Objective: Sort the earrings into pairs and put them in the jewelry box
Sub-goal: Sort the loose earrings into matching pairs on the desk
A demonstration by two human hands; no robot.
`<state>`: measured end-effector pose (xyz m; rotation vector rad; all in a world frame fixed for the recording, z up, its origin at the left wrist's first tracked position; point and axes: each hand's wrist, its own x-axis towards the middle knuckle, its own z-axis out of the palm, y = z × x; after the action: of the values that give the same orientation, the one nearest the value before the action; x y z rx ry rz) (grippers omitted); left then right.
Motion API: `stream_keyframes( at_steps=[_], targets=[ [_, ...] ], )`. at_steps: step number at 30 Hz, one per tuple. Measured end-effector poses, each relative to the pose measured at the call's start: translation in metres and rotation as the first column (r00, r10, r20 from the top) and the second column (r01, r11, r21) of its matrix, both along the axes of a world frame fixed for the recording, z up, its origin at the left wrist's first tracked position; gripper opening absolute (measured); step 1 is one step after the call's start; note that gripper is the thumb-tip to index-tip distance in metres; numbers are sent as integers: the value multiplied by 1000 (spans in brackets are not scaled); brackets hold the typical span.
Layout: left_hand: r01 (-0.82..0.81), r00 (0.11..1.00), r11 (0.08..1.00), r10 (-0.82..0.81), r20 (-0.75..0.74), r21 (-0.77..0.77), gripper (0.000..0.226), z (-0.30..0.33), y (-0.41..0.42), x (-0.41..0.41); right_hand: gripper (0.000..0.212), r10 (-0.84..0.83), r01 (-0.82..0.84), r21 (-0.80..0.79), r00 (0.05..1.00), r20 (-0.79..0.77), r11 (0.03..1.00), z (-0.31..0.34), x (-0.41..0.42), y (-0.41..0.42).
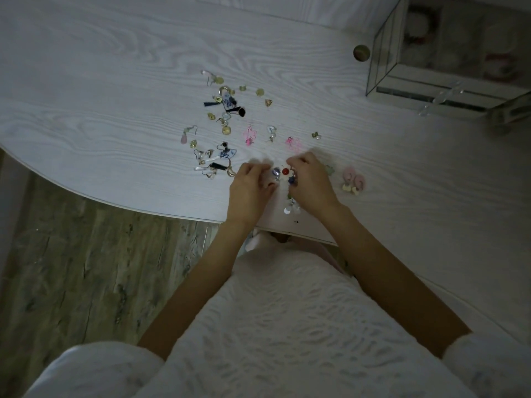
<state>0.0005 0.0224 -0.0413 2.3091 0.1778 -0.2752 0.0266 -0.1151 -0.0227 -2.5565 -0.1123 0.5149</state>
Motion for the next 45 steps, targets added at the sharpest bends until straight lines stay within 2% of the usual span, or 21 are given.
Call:
stream_keyframes(
  at_steps=[3, 7, 12, 17, 21, 25, 27, 37, 41, 45],
  targets=[
    [36, 999, 999, -36, 5, 10, 40, -1, 3, -1, 41, 19, -18, -26, 1000, 8, 999, 0, -2, 5],
    [19, 1000, 1000, -19, 6, 14, 38, 0, 9, 0, 33, 44, -45, 29, 999, 21, 999, -2, -6, 15],
    [-23, 1000, 999, 23, 13, -27, 32, 1, 13, -4, 41, 70, -71, 65, 997, 21, 995, -3, -7, 17],
    [-59, 993, 998, 61, 97, -31, 27, 9, 28, 9, 31, -45, 30, 163, 995, 86, 986, 8, 7, 0],
    [31, 971, 994, -54, 234, 102, 29, 14, 43, 45, 29, -49, 34, 100, 987, 152, 994, 11, 34, -12],
    [178, 952, 945, -236, 193, 276, 25, 3, 40, 80, 31, 34, -33, -10, 984, 173, 999, 0, 55, -11],
    [208, 953, 919, -268, 144, 335, 21, -2, 39, 87, 28, 78, -69, -58, 981, 179, 996, -5, 61, -9],
    [245, 943, 900, -308, 127, 360, 15, 1, 37, 90, 8, 102, -73, -138, 971, 217, 988, -11, 61, -7],
    [231, 922, 904, -322, 217, 361, 14, -1, 37, 85, 5, 51, -48, -19, 976, 212, 999, -10, 59, -8],
    [125, 931, 963, -197, 307, 239, 18, 6, 37, 80, 5, -83, 56, 153, 982, 172, 987, -7, 57, -11]
  ],
)
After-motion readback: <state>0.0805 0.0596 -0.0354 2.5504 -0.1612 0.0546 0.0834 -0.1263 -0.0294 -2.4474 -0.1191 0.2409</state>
